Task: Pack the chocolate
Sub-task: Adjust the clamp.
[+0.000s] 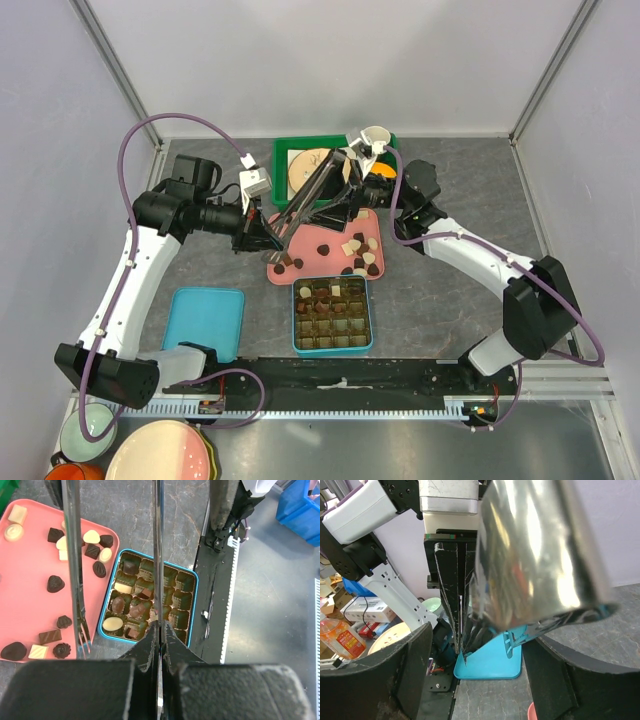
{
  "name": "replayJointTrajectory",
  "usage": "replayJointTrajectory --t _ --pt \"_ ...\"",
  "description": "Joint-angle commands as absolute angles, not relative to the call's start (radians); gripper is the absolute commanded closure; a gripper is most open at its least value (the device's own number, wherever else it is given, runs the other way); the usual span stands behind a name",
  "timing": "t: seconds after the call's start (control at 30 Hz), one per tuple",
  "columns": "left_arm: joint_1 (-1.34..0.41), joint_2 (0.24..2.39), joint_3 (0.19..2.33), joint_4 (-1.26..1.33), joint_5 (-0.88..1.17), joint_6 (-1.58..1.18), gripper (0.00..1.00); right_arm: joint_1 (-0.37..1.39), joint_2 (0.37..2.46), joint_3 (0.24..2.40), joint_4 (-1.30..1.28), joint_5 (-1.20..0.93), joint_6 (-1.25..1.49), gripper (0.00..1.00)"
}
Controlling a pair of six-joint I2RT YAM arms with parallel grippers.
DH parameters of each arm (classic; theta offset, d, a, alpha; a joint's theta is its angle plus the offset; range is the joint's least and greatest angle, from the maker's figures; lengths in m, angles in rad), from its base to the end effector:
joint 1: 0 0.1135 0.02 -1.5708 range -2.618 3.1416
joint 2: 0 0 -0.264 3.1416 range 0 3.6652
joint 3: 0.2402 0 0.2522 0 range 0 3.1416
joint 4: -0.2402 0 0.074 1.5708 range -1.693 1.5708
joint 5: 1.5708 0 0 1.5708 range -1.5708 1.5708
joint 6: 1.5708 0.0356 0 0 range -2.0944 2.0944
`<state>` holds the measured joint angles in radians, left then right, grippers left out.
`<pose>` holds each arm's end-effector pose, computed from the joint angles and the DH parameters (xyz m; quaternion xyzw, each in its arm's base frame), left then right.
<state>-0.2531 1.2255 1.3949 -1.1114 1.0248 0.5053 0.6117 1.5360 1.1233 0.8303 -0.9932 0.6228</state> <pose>0.2019 -0.0836 0.3876 0.4477 0.7138 -0.4286 0.3260 0.2651 0.2224 0.3719 -0.3967 0.4815 0.6384 0.4507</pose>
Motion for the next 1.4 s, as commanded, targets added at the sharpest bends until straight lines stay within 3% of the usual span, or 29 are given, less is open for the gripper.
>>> replayJointTrajectory --t 0.0,0.33,0.8,1.1,1.23,1.37 --pt "-0.253 1.224 1.440 -1.106 1.066 0.500 0.99 0.626 1.540 1.160 0.916 -1.019 0.643 0.23" --pt "-0.253 1.229 1.466 -1.143 1.094 0.508 0.99 0.623 1.525 1.127 0.795 -0.942 0.489 0.23" --pt "-0.253 1.233 1.451 -1.169 1.111 0.537 0.98 0.626 1.557 1.149 0.929 -0.933 0.603 0.24" --pt "-0.253 1.229 1.454 -1.178 1.114 0.543 0.98 0.626 1.539 1.132 0.890 -0.968 0.586 0.46" --pt "-0.253 1.230 1.454 -1.178 1.112 0.543 0.99 0.626 1.528 1.129 0.862 -0.979 0.566 0.67" --pt "-0.253 1.227 1.454 -1.178 1.105 0.543 0.99 0.627 1.509 1.115 0.833 -0.986 0.549 0.77"
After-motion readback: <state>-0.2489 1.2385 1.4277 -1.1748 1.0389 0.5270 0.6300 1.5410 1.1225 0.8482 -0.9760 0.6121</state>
